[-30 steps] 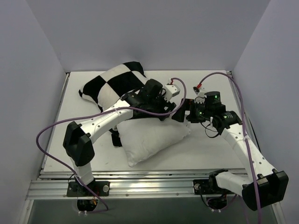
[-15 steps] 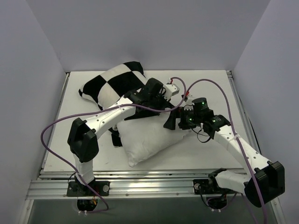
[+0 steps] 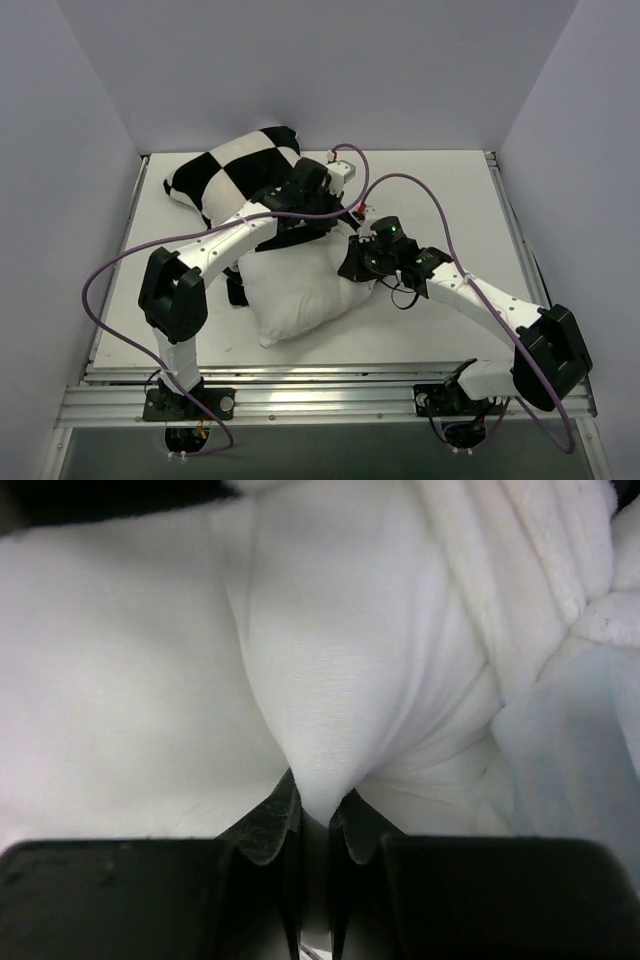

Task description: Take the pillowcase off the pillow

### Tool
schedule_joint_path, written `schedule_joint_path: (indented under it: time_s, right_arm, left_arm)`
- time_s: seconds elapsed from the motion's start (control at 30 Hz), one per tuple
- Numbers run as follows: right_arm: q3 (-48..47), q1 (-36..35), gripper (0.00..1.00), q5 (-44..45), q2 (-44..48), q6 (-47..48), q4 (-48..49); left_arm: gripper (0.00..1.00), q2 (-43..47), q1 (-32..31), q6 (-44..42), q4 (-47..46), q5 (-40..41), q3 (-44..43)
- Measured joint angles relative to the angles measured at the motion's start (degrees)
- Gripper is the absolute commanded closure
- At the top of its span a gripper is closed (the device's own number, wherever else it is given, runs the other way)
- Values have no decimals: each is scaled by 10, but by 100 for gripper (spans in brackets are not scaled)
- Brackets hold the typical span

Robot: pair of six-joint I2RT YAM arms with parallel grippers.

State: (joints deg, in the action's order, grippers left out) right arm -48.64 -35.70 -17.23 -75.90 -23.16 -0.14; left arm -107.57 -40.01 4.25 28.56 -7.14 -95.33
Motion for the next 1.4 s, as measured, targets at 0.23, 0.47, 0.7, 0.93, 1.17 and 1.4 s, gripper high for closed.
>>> schedule_joint_path:
  time_s: [0.23,0.47,0.7,0.93,1.17,1.4]
  right_arm:
    - [-62,-7,100,-12,49,28,-60]
    - [-162,-6,100,-23,136,69,-182]
    - [-224,7,100,-11,171,85,-286]
    - [-231,9,100,47,170,86,-321]
    - [-152,76,93,94,132,57,-292]
    - [-131,96,29,130,36,40,-257]
  left_arm:
    - [98,0,44,76,-14,94,-10]
    - [98,-3,99,112,-5,201,-70]
    - [98,-47,120,106,28,258,-119]
    - [84,-77,120,97,22,245,-130]
    - [24,5,133,120,-40,191,-21]
    - [5,209,169,140,-65,172,109]
